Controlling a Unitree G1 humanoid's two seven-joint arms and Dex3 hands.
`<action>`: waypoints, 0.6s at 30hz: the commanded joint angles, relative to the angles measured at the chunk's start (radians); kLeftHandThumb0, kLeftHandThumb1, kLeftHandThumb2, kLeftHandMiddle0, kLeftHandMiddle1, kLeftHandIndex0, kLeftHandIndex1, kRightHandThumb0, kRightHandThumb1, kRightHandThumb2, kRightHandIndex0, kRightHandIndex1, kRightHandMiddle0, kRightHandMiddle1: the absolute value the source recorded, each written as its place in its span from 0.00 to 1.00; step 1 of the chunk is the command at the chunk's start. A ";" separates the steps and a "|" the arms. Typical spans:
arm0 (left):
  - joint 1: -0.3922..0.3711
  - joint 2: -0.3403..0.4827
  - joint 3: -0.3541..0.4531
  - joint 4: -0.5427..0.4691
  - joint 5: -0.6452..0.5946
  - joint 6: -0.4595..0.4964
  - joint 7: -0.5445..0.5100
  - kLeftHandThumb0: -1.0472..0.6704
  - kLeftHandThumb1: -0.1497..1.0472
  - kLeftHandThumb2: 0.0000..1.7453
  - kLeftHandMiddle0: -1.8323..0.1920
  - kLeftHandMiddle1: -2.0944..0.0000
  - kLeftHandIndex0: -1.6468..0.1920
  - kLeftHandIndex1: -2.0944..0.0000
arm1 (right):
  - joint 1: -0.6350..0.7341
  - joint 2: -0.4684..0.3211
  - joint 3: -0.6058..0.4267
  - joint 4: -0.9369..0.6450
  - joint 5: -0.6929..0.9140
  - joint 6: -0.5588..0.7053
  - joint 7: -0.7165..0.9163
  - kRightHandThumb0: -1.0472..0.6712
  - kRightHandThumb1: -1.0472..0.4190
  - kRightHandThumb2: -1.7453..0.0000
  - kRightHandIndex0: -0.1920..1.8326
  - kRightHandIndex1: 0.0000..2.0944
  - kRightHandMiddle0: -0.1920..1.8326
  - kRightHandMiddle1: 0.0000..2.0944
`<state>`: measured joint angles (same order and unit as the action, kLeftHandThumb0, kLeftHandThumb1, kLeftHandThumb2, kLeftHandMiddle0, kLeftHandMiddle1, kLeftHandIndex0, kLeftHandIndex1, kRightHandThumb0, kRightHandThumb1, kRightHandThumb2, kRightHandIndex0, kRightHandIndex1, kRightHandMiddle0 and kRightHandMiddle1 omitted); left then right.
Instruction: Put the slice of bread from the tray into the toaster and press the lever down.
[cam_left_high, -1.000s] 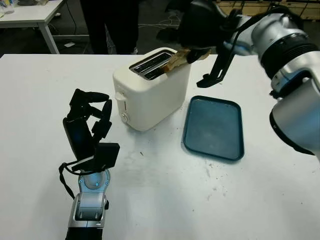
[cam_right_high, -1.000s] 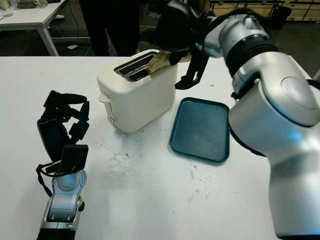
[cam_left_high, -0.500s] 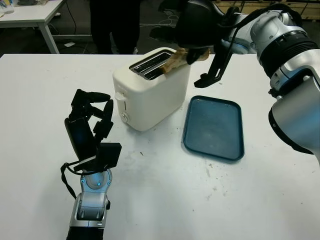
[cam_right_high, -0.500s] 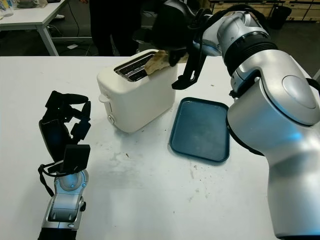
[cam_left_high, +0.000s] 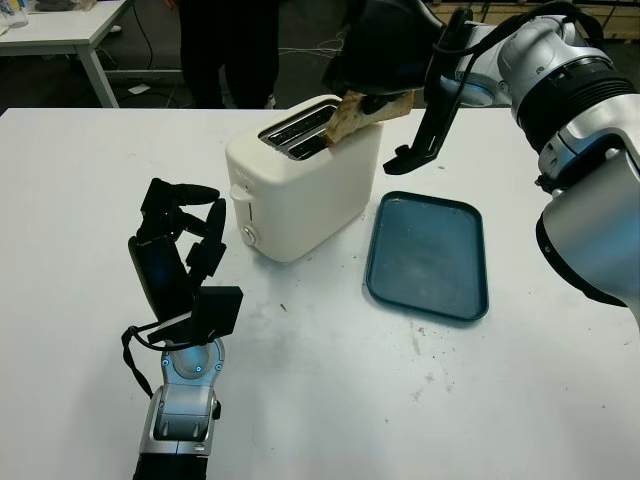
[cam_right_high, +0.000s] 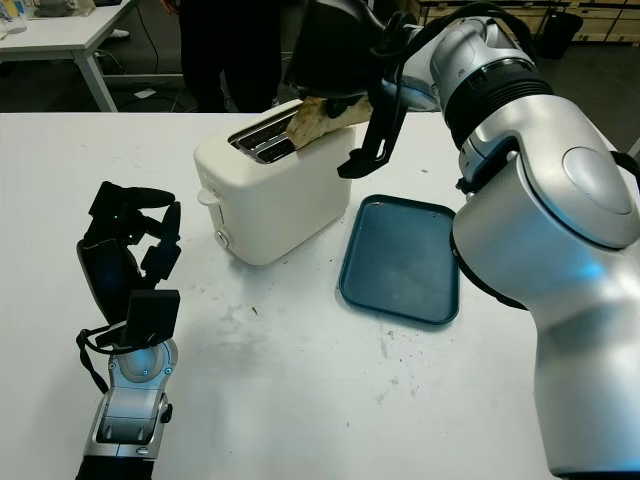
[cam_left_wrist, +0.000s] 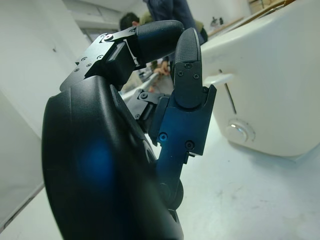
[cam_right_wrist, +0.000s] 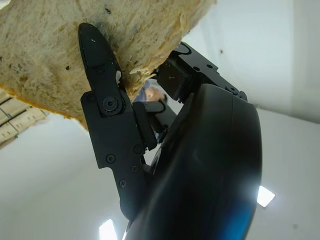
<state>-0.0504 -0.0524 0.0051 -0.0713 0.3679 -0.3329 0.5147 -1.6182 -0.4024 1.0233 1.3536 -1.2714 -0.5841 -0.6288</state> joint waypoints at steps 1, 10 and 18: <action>-0.011 -0.007 -0.005 0.012 0.003 -0.017 -0.001 0.35 0.89 0.16 0.54 0.17 0.59 0.31 | 0.008 -0.009 0.014 -0.001 -0.017 0.036 -0.063 0.23 0.09 0.95 0.67 0.83 0.53 0.82; -0.013 -0.003 -0.001 0.014 0.009 -0.021 0.003 0.35 0.89 0.16 0.54 0.17 0.59 0.31 | 0.016 -0.002 0.058 0.003 -0.057 0.049 -0.289 0.24 0.09 0.77 0.71 0.83 0.52 0.83; -0.010 -0.008 -0.001 0.005 0.014 -0.006 0.003 0.34 0.89 0.16 0.55 0.17 0.59 0.31 | 0.000 0.001 0.012 0.006 -0.006 -0.011 -0.312 0.25 0.09 0.72 0.68 0.83 0.52 0.83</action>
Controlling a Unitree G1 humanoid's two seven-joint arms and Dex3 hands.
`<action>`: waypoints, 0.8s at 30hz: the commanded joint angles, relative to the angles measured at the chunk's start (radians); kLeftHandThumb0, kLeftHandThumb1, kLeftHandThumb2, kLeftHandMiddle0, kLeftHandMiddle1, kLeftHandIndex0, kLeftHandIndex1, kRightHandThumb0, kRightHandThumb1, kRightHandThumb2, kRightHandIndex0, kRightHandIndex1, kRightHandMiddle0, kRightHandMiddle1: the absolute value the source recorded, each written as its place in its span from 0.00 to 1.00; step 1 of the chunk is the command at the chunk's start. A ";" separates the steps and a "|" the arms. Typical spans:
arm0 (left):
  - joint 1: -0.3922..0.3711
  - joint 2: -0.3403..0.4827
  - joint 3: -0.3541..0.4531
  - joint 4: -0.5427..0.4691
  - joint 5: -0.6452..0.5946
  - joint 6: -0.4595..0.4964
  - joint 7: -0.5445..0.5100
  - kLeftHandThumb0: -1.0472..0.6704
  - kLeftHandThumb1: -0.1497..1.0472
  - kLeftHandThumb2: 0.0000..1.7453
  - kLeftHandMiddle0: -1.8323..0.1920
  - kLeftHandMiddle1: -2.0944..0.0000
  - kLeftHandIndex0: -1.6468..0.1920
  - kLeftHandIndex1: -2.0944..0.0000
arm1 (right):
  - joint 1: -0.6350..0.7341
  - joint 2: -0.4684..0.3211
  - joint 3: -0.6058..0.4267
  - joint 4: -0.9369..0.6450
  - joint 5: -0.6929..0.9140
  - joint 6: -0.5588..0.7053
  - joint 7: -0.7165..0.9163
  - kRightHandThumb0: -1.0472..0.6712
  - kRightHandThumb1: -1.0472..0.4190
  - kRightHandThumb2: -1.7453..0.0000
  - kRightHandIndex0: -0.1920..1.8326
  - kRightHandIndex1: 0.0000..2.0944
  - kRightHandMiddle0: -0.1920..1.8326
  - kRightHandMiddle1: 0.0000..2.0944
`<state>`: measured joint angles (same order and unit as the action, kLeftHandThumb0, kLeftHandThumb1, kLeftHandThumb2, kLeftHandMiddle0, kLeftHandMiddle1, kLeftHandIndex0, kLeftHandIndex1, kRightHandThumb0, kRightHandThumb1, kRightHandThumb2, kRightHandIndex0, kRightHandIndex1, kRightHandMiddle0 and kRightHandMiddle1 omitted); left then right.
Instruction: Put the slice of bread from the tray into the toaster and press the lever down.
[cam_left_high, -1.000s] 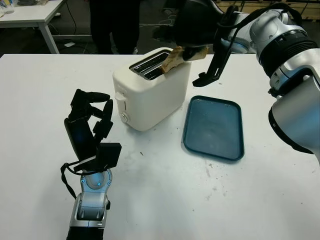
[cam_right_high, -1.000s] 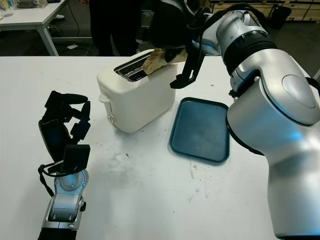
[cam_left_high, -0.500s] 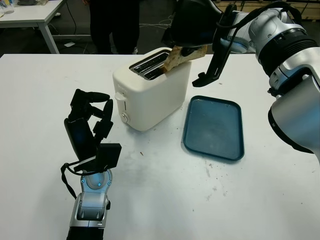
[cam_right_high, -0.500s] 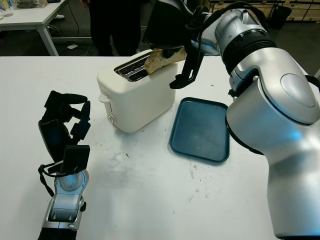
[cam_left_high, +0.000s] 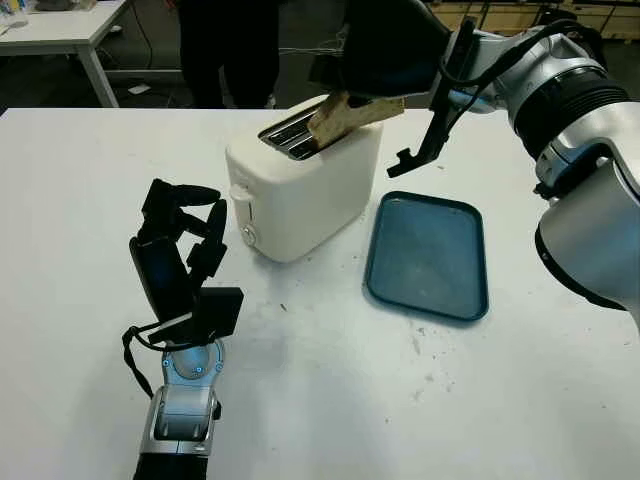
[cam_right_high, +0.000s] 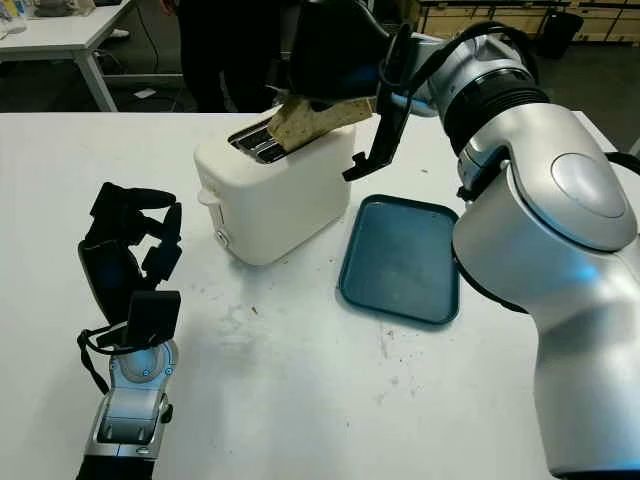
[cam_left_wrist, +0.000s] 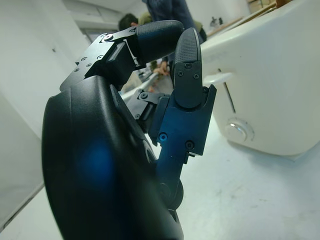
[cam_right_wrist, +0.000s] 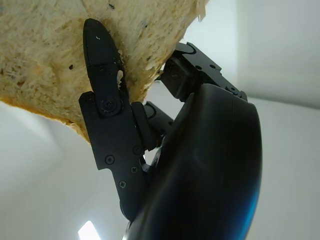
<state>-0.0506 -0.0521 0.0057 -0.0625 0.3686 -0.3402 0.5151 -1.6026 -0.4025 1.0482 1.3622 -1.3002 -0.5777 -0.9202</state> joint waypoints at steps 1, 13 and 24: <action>-0.010 -0.008 -0.001 -0.005 0.016 0.002 0.005 0.34 0.89 0.16 0.55 0.17 0.59 0.31 | -0.018 0.000 -0.014 -0.003 0.021 -0.017 -0.034 0.25 0.09 0.72 0.68 0.83 0.52 0.83; -0.009 -0.012 -0.001 -0.005 0.015 0.002 0.010 0.34 0.89 0.16 0.56 0.17 0.59 0.31 | 0.001 0.009 -0.013 0.005 0.017 -0.038 -0.056 0.23 0.09 0.78 0.67 0.83 0.52 0.83; -0.007 -0.013 0.002 -0.007 0.008 0.000 0.010 0.33 0.89 0.15 0.55 0.17 0.59 0.31 | 0.025 0.055 0.017 0.016 -0.005 -0.021 -0.084 0.22 0.09 0.73 0.65 0.83 0.52 0.71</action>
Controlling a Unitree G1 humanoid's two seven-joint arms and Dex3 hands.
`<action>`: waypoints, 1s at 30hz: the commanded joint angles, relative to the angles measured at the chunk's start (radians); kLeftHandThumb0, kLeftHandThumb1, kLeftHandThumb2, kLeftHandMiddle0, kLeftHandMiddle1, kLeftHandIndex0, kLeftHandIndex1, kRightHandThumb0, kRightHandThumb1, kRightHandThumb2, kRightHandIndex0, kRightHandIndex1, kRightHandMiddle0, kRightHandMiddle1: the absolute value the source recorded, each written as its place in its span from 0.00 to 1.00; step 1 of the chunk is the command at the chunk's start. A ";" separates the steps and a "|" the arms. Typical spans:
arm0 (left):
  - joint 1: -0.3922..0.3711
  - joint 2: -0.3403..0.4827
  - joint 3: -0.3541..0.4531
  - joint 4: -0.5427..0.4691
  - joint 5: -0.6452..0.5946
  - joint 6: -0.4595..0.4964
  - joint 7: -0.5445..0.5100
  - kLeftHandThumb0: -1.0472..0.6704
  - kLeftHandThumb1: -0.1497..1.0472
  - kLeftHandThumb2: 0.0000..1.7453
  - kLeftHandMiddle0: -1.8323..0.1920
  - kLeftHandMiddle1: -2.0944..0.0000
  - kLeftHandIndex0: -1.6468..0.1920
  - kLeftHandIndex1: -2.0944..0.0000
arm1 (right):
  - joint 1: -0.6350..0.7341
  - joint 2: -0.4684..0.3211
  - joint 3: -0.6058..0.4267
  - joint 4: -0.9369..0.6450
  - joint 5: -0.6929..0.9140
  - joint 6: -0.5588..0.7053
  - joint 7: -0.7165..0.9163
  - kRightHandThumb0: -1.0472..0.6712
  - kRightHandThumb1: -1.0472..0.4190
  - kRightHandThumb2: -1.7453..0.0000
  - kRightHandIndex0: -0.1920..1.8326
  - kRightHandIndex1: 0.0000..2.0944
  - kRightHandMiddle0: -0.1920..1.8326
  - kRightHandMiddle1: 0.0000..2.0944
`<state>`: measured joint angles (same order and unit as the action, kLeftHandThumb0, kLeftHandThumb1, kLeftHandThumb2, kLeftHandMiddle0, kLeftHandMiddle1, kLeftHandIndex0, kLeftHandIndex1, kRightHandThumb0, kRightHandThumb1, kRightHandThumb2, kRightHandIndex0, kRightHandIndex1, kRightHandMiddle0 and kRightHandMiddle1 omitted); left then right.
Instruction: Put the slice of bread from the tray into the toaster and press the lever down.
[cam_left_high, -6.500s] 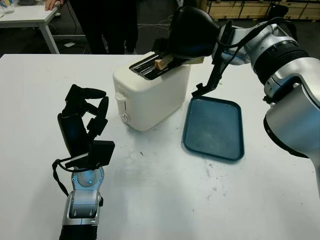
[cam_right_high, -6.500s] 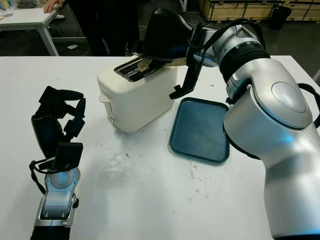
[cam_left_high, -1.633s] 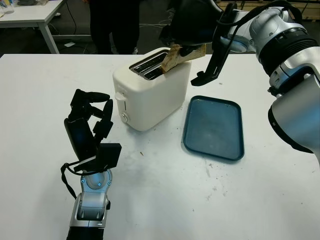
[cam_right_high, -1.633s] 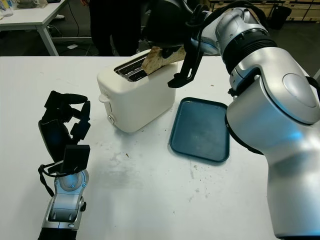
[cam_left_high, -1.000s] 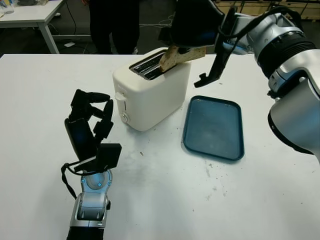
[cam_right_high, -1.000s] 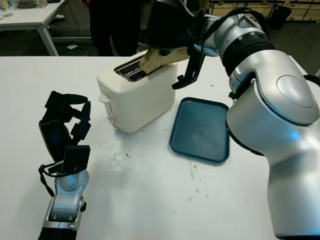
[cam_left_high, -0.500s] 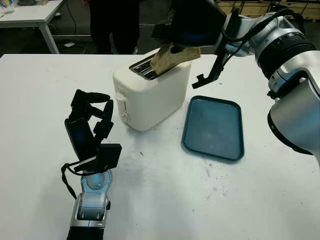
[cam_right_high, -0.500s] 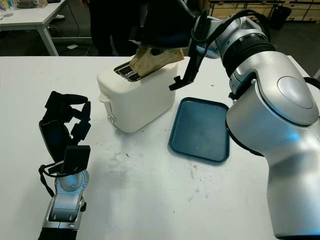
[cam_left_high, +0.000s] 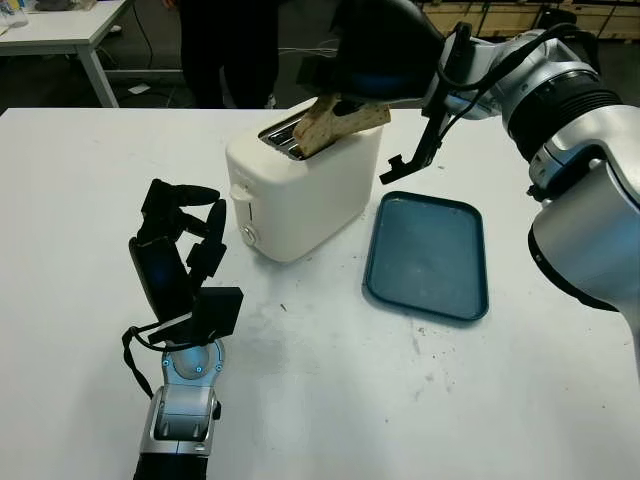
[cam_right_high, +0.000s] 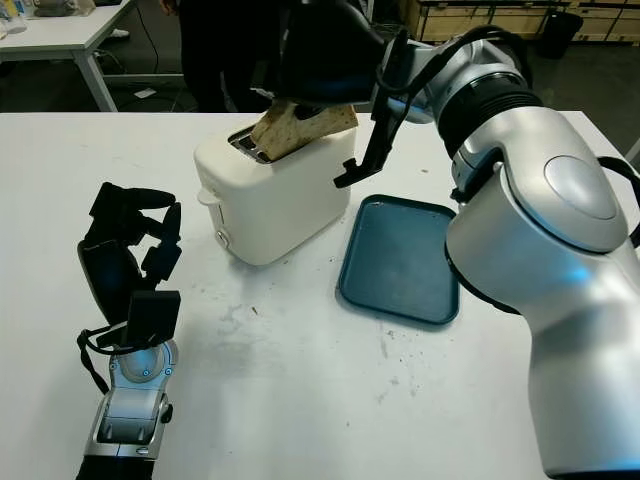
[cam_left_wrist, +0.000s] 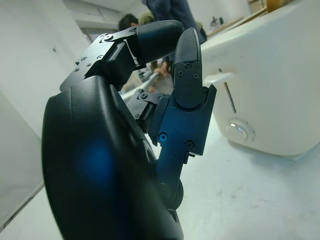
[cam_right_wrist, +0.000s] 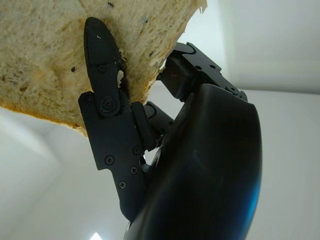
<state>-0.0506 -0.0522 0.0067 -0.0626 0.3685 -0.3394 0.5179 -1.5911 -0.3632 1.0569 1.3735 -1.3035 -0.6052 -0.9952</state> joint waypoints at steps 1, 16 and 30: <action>-0.007 -0.012 0.002 -0.007 0.007 -0.003 0.007 0.33 0.89 0.15 0.55 0.17 0.59 0.31 | 0.016 0.021 0.006 0.006 0.002 0.010 -0.008 0.23 0.09 0.73 0.64 0.83 0.53 0.69; -0.004 -0.013 0.004 -0.011 0.014 0.001 0.015 0.34 0.89 0.16 0.55 0.17 0.59 0.31 | 0.017 0.094 -0.025 0.012 0.034 -0.019 -0.005 0.24 0.09 0.73 0.65 0.83 0.52 0.76; -0.001 -0.018 -0.001 -0.016 0.007 0.004 0.016 0.34 0.89 0.15 0.55 0.17 0.59 0.31 | 0.002 0.120 -0.091 0.041 0.090 0.255 0.500 0.19 0.09 0.81 0.36 0.51 0.37 0.37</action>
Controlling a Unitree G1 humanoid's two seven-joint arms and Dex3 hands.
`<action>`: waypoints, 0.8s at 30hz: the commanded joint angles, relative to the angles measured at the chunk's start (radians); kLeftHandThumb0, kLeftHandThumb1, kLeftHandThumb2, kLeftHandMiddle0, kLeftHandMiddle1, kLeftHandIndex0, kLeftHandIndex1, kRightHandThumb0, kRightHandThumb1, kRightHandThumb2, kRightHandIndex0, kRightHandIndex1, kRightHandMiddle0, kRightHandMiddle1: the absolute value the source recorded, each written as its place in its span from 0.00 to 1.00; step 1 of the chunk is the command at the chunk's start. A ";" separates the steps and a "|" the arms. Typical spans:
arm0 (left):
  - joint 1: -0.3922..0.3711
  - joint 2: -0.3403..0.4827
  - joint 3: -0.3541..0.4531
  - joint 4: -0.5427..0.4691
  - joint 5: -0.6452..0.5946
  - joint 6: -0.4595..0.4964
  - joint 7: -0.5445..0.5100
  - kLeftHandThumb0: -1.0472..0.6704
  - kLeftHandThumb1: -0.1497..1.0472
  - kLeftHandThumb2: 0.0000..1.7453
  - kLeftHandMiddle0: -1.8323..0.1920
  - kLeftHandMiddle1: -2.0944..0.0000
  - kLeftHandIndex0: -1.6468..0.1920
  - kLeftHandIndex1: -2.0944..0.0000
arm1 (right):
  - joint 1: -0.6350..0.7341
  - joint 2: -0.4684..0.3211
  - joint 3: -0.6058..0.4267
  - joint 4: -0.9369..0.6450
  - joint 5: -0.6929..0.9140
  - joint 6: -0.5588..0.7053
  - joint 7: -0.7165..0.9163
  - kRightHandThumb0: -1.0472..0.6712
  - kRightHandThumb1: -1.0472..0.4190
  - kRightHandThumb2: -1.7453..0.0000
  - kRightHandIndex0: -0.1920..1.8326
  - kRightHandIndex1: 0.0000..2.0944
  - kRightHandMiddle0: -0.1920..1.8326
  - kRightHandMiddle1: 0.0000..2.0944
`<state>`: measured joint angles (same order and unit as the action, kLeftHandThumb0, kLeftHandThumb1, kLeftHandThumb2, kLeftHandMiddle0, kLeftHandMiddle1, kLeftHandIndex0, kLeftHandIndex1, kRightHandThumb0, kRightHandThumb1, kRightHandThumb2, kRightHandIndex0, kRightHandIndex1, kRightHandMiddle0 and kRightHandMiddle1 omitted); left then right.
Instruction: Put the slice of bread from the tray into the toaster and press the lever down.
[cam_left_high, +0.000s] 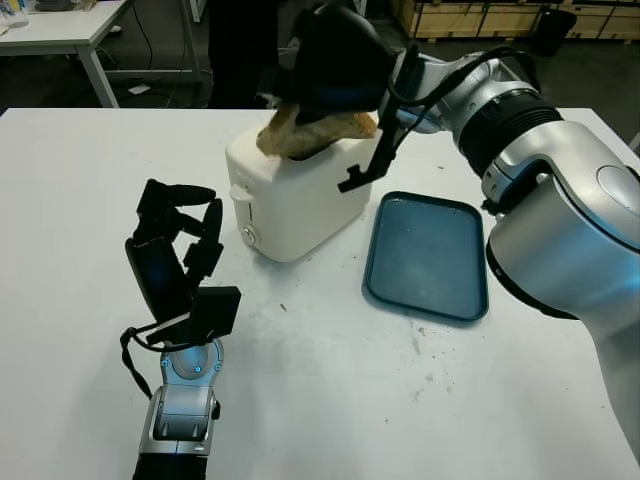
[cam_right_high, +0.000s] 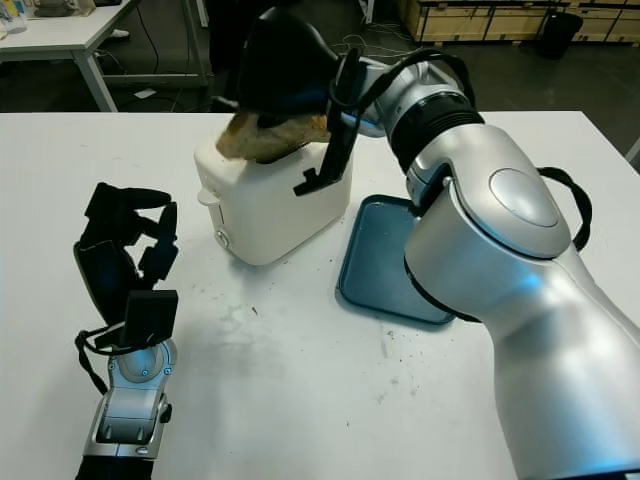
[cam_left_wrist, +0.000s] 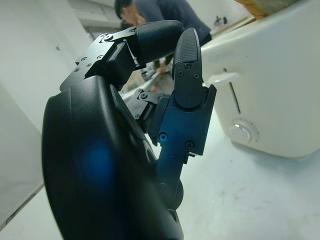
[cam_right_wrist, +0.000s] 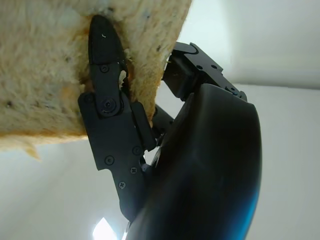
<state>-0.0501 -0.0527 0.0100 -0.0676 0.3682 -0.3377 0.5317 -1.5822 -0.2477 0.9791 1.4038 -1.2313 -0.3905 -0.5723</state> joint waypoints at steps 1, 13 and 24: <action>-0.001 -0.018 -0.004 -0.010 0.008 0.001 0.003 0.34 0.89 0.15 0.55 0.17 0.59 0.31 | -0.011 0.005 -0.015 0.010 0.022 0.056 0.137 0.19 0.09 0.84 0.33 0.42 0.37 0.27; -0.004 -0.011 -0.001 0.000 -0.003 -0.009 -0.003 0.34 0.89 0.16 0.55 0.17 0.59 0.30 | -0.015 -0.030 -0.029 0.000 0.030 0.070 0.291 0.23 0.09 0.94 0.21 0.23 0.35 0.01; -0.005 -0.016 -0.005 0.002 -0.001 -0.006 -0.001 0.35 0.89 0.16 0.54 0.17 0.59 0.30 | 0.001 -0.067 -0.021 -0.003 0.035 0.053 0.252 0.28 0.09 0.97 0.23 0.20 0.36 0.00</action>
<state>-0.0501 -0.0527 0.0099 -0.0679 0.3670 -0.3386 0.5317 -1.5823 -0.3024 0.9720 1.4082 -1.2183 -0.3354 -0.3169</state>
